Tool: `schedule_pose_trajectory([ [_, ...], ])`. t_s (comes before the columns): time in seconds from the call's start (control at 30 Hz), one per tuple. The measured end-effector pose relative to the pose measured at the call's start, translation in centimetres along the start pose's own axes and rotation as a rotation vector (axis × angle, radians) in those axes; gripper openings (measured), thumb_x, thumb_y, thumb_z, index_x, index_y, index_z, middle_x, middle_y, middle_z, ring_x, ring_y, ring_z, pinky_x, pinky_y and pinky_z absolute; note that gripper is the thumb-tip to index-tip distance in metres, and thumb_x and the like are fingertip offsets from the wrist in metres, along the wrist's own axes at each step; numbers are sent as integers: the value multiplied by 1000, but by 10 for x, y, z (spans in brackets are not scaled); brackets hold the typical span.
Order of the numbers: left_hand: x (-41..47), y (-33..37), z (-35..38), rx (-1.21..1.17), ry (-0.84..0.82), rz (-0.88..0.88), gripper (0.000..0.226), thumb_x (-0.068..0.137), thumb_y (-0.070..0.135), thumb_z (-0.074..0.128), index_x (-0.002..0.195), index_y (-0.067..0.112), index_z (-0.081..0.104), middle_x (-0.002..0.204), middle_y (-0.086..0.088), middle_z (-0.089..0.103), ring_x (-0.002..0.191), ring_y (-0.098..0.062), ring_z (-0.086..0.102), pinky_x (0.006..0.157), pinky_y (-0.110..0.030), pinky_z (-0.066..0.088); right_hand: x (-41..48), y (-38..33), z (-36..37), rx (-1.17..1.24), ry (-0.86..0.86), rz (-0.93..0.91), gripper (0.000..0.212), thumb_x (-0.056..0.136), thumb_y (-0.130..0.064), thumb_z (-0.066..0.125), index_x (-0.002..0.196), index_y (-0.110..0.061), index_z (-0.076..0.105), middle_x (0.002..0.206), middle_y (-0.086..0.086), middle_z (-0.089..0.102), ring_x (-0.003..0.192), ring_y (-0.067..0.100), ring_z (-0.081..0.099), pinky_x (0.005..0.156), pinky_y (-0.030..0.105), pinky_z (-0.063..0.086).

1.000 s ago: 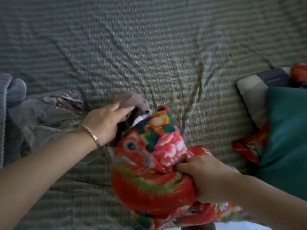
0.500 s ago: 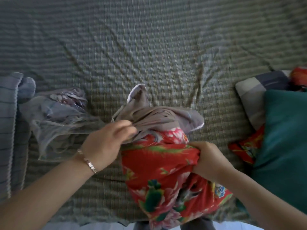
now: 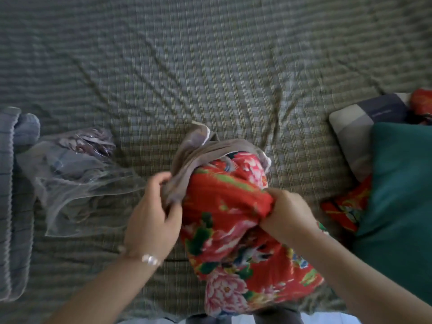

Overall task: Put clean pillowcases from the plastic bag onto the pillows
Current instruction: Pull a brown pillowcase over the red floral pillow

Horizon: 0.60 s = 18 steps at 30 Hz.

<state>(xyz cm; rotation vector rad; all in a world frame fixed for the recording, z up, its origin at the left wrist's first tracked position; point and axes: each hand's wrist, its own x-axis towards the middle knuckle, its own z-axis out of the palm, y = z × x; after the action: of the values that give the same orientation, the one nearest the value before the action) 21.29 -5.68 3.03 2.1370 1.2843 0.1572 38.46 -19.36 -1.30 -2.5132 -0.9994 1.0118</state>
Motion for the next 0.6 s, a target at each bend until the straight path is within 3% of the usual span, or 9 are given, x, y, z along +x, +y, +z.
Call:
schedule_pose_trajectory([
  [0.07, 28, -3, 6, 72, -64, -200, 33, 89, 25, 56, 121, 18, 53, 86, 9, 60, 72, -10, 54, 57, -23, 41, -8, -10, 8, -134, -41, -149, 29, 72, -31, 60, 101, -26, 63, 94, 0, 70, 94, 26, 63, 75, 30, 45],
  [0.1, 41, -4, 7, 116, -90, -181, 26, 88, 28, 57, 111, 16, 61, 85, 8, 61, 76, -12, 56, 59, -24, 41, -12, -13, 11, -148, -62, -204, 34, 72, -32, 59, 105, -28, 61, 98, -2, 69, 96, 24, 63, 77, 29, 46],
  [0.2, 59, 7, 10, 62, -42, 155, 23, 84, 29, 65, 83, 7, 70, 86, 6, 56, 77, -10, 55, 66, -21, 39, -16, -20, 23, -130, -132, -287, 40, 72, -27, 59, 111, -26, 59, 107, -4, 65, 100, 23, 62, 77, 28, 47],
  [0.27, 51, 18, 20, -78, -241, 300, 39, 82, 38, 59, 70, 2, 66, 82, 1, 62, 74, -7, 55, 69, -17, 41, -14, -22, 25, -108, -99, -303, 47, 72, -26, 60, 119, -25, 55, 109, -3, 64, 101, 25, 61, 77, 29, 46],
  [0.3, 43, 20, 25, -103, -353, 345, 45, 82, 42, 52, 66, 2, 62, 76, -2, 62, 70, -9, 55, 67, -21, 43, -12, -22, 23, -75, -48, -277, 49, 73, -26, 61, 121, -24, 52, 107, -1, 65, 100, 27, 62, 74, 30, 45],
  [0.4, 22, 9, 32, -133, -428, 462, 31, 79, 35, 50, 59, 12, 47, 77, -2, 63, 67, -12, 57, 60, -29, 45, -11, -13, 20, 90, 107, -140, 58, 75, -28, 65, 126, -18, 38, 87, 4, 68, 85, 33, 64, 60, 33, 34],
  [0.5, 10, 11, 31, -212, -424, 616, 26, 78, 24, 57, 65, 22, 34, 84, -1, 65, 74, -10, 59, 64, -13, 44, -7, -7, 20, 92, 133, -240, 86, 70, -35, 65, 145, -27, 23, 66, -4, 62, 66, 29, 63, 53, 28, 29],
  [0.6, -7, 22, 36, -260, -502, 671, 29, 81, 19, 58, 68, 21, 32, 85, -3, 60, 73, -18, 57, 60, -24, 44, -1, 0, 21, 82, 119, -295, 72, 62, -43, 59, 131, -27, 51, 69, 2, 68, 66, 29, 65, 51, 24, 31],
])
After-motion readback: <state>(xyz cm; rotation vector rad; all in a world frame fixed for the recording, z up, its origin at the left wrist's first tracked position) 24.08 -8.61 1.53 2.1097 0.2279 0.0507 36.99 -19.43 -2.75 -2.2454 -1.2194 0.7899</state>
